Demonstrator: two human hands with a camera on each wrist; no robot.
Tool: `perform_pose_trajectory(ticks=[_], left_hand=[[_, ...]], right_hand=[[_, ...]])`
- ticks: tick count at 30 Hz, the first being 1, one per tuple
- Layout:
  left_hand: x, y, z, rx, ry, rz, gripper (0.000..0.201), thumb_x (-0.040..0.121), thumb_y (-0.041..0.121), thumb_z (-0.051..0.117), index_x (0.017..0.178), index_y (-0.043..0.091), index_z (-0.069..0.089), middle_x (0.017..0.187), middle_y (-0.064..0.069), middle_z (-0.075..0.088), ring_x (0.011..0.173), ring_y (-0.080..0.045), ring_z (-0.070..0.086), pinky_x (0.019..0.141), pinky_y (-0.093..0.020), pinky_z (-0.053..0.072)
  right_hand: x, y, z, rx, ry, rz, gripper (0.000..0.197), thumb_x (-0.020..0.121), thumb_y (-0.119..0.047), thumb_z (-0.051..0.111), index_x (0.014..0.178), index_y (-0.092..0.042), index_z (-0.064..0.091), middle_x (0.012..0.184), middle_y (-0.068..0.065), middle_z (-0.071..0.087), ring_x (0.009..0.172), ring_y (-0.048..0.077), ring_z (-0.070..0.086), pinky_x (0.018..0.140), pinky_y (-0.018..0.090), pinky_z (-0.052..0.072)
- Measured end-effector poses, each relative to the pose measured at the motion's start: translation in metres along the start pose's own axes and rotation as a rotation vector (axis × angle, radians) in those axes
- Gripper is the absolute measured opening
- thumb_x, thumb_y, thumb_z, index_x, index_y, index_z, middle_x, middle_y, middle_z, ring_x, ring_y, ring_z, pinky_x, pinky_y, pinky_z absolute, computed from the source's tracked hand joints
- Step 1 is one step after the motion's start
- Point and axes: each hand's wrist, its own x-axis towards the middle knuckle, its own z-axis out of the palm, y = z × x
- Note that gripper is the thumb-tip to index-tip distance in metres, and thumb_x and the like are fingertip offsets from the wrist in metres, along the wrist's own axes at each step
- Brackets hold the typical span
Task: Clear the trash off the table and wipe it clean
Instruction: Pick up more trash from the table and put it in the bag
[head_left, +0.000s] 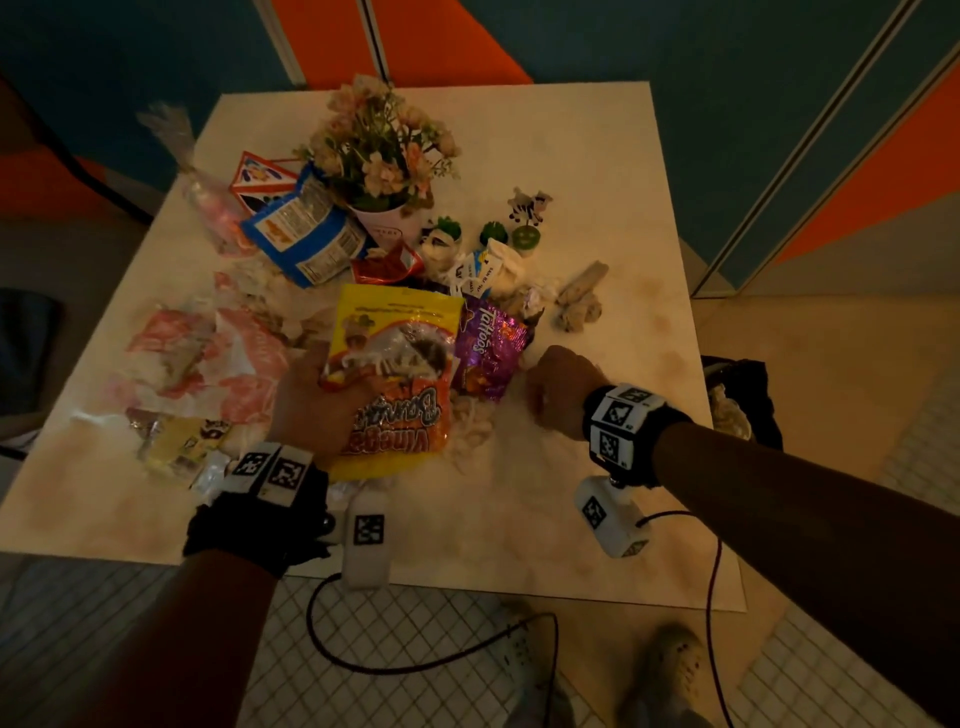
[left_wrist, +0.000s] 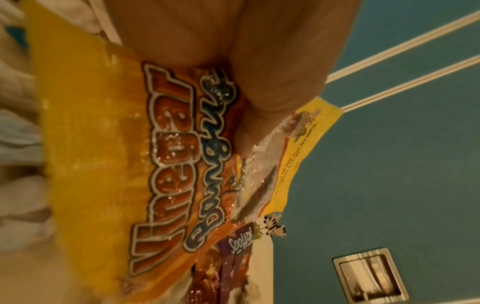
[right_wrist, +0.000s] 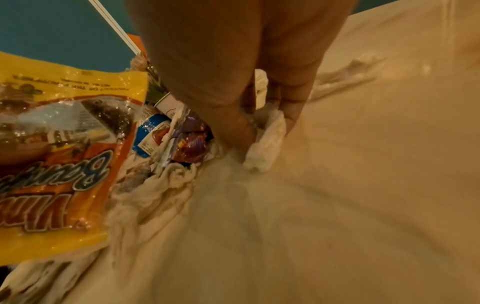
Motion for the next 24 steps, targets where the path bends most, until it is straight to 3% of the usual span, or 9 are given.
perform_pose_trajectory(ticks=[2, 4, 8, 12, 16, 18, 20, 22, 24], left_hand=[[0.002, 0.0, -0.002, -0.093, 0.017, -0.024, 0.052, 0.047, 0.048, 0.076, 0.095, 0.03, 0.068, 0.092, 0.001, 0.073, 0.086, -0.025, 0.069, 0.08, -0.053, 0.055], [0.004, -0.002, -0.002, -0.188, 0.02, -0.047, 0.053, 0.044, 0.044, 0.078, 0.096, 0.032, 0.068, 0.094, 0.0, 0.074, 0.087, -0.027, 0.07, 0.079, -0.055, 0.055], [-0.001, 0.006, -0.003, -0.384, -0.009, -0.082, 0.049, 0.056, 0.019, 0.083, 0.102, 0.027, 0.068, 0.1, -0.011, 0.073, 0.089, -0.037, 0.07, 0.074, -0.065, 0.052], [-0.004, 0.019, -0.005, -0.506, 0.011, -0.088, 0.042, 0.071, -0.006, 0.071, 0.106, 0.017, 0.068, 0.101, -0.015, 0.072, 0.086, -0.038, 0.07, 0.072, -0.064, 0.053], [-0.004, 0.024, -0.013, -0.58, 0.043, -0.064, 0.042, 0.073, -0.009, 0.068, 0.106, 0.017, 0.067, 0.104, -0.016, 0.071, 0.087, -0.038, 0.07, 0.073, -0.063, 0.053], [-0.001, 0.022, -0.017, -0.582, 0.058, -0.056, 0.045, 0.071, -0.008, 0.069, 0.109, 0.016, 0.066, 0.103, -0.015, 0.071, 0.087, -0.038, 0.07, 0.073, -0.064, 0.052], [0.001, 0.02, -0.02, -0.594, 0.053, -0.047, 0.048, 0.071, -0.006, 0.07, 0.115, 0.013, 0.064, 0.105, -0.015, 0.071, 0.088, -0.038, 0.07, 0.073, -0.065, 0.052], [0.001, 0.017, -0.021, -0.61, 0.026, -0.03, 0.05, 0.073, -0.008, 0.067, 0.119, 0.01, 0.061, 0.109, -0.018, 0.069, 0.091, -0.04, 0.069, 0.073, -0.063, 0.052], [-0.002, 0.015, -0.021, -0.614, 0.022, -0.03, 0.05, 0.073, -0.009, 0.066, 0.12, 0.008, 0.06, 0.11, -0.018, 0.069, 0.091, -0.04, 0.069, 0.073, -0.062, 0.053]], right_hand=[[0.0, 0.003, -0.001, 0.055, 0.027, -0.006, 0.013, 0.082, -0.007, 0.053, 0.084, -0.008, 0.067, 0.107, 0.015, 0.06, 0.097, 0.035, 0.058, 0.076, 0.032, 0.045], [-0.001, 0.006, -0.002, 0.105, 0.04, 0.021, 0.015, 0.079, -0.003, 0.052, 0.077, -0.013, 0.063, 0.102, 0.012, 0.06, 0.095, 0.032, 0.058, 0.072, 0.03, 0.043], [-0.008, 0.006, -0.001, 0.404, 0.134, 0.098, 0.028, 0.075, 0.009, 0.046, 0.068, -0.018, 0.052, 0.085, 0.005, 0.056, 0.08, 0.026, 0.051, 0.068, 0.029, 0.039], [-0.017, -0.011, -0.004, 0.58, 0.185, 0.058, 0.037, 0.076, 0.011, 0.041, 0.063, -0.023, 0.045, 0.072, -0.001, 0.052, 0.072, 0.021, 0.046, 0.066, 0.03, 0.036], [-0.02, -0.037, 0.008, 0.518, 0.091, 0.02, 0.024, 0.081, 0.004, 0.04, 0.075, -0.019, 0.045, 0.084, 0.005, 0.051, 0.076, 0.023, 0.043, 0.068, 0.034, 0.036], [-0.02, -0.045, 0.019, 0.498, 0.093, 0.012, 0.017, 0.084, -0.002, 0.047, 0.082, -0.019, 0.046, 0.088, 0.003, 0.05, 0.079, 0.021, 0.043, 0.071, 0.031, 0.036], [-0.02, -0.05, 0.028, 0.541, 0.107, -0.031, 0.016, 0.08, -0.006, 0.057, 0.079, -0.018, 0.046, 0.09, 0.003, 0.05, 0.08, 0.021, 0.043, 0.072, 0.031, 0.037], [-0.02, -0.054, 0.034, 0.516, 0.112, -0.065, 0.022, 0.076, -0.017, 0.068, 0.084, -0.019, 0.048, 0.101, 0.003, 0.046, 0.088, 0.021, 0.043, 0.078, 0.03, 0.04], [-0.02, -0.058, 0.04, 0.429, 0.084, -0.03, 0.048, 0.073, -0.029, 0.075, 0.113, -0.017, 0.051, 0.118, 0.004, 0.039, 0.101, 0.02, 0.042, 0.088, 0.027, 0.039]])
